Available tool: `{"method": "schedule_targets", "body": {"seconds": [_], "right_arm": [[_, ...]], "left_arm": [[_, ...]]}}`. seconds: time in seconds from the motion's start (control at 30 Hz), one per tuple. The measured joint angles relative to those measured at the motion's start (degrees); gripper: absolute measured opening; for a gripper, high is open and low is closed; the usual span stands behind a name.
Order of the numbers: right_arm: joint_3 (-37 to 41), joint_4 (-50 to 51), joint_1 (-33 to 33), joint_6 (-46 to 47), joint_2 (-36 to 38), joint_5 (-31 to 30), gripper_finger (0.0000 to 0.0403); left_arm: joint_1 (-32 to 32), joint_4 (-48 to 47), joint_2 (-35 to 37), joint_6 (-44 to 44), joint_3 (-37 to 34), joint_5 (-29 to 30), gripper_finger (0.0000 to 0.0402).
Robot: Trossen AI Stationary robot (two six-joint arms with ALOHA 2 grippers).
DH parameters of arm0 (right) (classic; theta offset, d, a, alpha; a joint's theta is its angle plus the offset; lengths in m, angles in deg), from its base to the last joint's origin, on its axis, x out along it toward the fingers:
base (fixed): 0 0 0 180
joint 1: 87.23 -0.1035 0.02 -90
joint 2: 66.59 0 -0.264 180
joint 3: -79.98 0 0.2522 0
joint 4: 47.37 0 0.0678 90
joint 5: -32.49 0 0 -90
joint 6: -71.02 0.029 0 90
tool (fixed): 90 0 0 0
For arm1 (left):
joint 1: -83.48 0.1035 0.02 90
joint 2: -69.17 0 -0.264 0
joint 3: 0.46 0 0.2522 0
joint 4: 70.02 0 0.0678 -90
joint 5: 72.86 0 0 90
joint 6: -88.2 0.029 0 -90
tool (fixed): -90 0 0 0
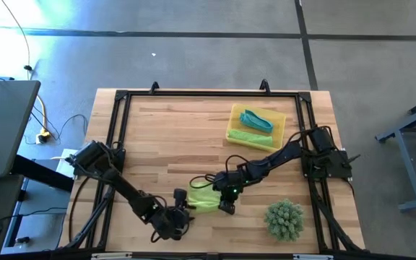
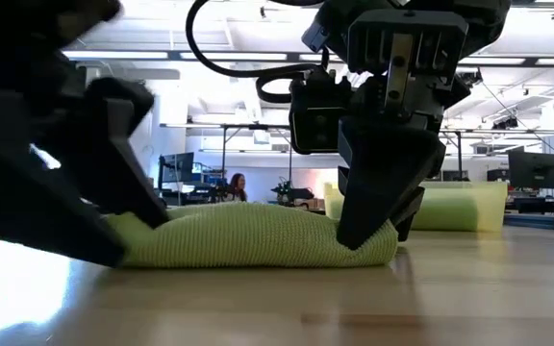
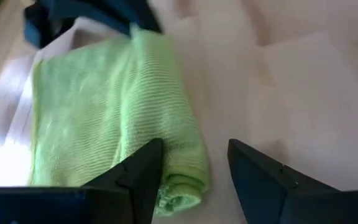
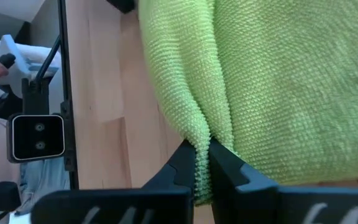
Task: Roll microfiber towels into tight, uniform cylinder then place into a basket
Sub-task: Roll the green microfiber towel
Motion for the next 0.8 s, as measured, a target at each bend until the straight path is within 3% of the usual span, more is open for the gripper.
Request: {"method": "schedule_targets", "body": {"seconds": [0.2, 0.4, 0.67, 0.8], "right_arm": [[0.0, -0.2, -0.2, -0.6, 0.0, 0.2, 0.0007], [0.1, -0.6, -0.5, -8.4, 1.1, -0.4, 0.0034], [0.3, 5.7, -1.2, -31.6, 8.3, -2.0, 0.0093], [0.3, 9.1, -4.2, -40.1, 11.8, -7.8, 0.0096]], "left_arm": [[1.8, -2.8, -0.5, -9.3, 0.1, 0.1, 0.0175], [5.3, -5.3, 0.3, -28.8, 0.3, -10.7, 0.0171], [6.1, -5.7, 0.3, -41.1, 0.4, -15.2, 0.0136], [6.4, -5.4, 0.3, -46.3, 0.4, -16.5, 0.0120]]}}
